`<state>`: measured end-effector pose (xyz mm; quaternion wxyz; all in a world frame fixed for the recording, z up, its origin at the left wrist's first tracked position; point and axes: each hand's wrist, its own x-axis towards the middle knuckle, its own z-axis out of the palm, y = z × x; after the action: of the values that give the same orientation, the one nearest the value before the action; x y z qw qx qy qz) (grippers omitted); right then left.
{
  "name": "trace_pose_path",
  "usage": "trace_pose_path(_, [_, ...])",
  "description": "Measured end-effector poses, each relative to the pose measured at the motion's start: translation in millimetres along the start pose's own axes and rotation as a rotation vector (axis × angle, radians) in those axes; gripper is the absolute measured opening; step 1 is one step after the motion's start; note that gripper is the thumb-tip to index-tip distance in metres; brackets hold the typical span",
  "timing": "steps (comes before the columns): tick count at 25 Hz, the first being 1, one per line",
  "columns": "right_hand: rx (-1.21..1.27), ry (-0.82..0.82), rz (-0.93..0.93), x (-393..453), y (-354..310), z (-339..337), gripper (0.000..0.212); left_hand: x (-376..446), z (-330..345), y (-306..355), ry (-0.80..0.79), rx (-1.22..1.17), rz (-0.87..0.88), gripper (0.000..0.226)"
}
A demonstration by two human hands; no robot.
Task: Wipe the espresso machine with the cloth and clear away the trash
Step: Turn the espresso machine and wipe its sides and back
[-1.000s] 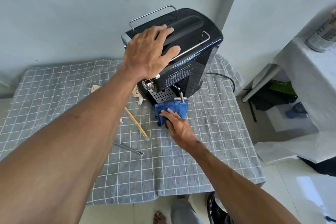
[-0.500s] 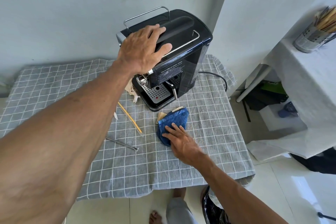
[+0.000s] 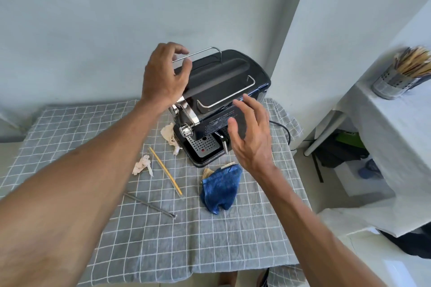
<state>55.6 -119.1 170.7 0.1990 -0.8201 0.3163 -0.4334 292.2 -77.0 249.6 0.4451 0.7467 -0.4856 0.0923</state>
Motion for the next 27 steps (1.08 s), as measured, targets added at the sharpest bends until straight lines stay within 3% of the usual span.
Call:
trace_pose_path(4, [-0.107,-0.155,0.131,22.4,-28.0,12.4,0.074,12.8,4.6,-23.9,-0.177,0.105,-0.176,0.051])
trace_pose_path(8, [-0.088,-0.152,0.238,21.9,-42.0,32.2,0.079,23.6,13.0,-35.7,-0.415,0.104,-0.243,0.064])
trace_pose_path(11, [0.020,-0.148,0.344,8.8,-53.3,47.2,0.084,25.5,12.1,-37.0,-0.517,0.043,-0.297,0.056])
trace_pose_path(16, [0.132,-0.171,0.466,6.9,-67.4,63.8,0.118,26.6,6.3,-40.1,-0.587,-0.030,-0.342,0.046])
trace_pose_path(23, [0.287,-0.052,0.441,2.6,-58.5,67.0,0.099,31.3,2.5,-56.5,-0.629,-0.185,-0.449,0.044])
trace_pose_path(27, [0.341,-0.002,0.428,1.1,-53.0,70.7,0.091,26.1,5.0,-61.3,-0.544,-0.285,-0.458,0.024])
